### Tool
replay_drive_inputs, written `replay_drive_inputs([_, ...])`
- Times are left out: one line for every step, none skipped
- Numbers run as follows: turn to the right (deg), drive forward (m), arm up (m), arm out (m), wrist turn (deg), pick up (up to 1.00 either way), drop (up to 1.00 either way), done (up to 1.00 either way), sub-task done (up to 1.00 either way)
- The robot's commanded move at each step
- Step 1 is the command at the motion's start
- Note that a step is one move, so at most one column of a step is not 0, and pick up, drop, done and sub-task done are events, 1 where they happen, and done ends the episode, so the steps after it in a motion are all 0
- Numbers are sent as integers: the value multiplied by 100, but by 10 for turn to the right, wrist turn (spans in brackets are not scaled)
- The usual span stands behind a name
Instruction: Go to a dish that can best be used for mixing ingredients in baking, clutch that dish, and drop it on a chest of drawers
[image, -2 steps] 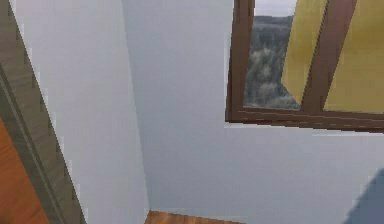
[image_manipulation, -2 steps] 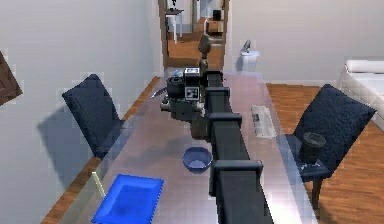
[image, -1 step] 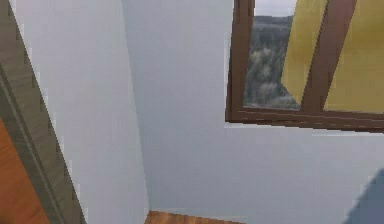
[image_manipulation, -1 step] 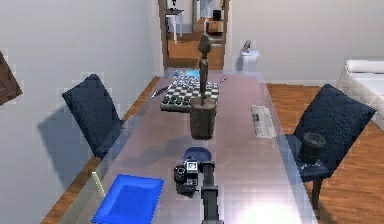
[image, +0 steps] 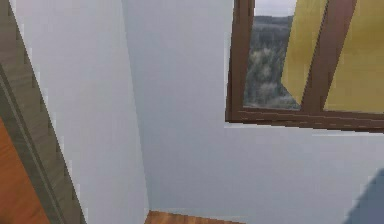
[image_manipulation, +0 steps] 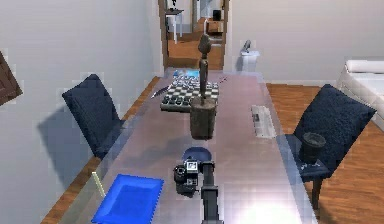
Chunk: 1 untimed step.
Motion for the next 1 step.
replay_drive_inputs([0,0,10,0,0,0,0,0,0])
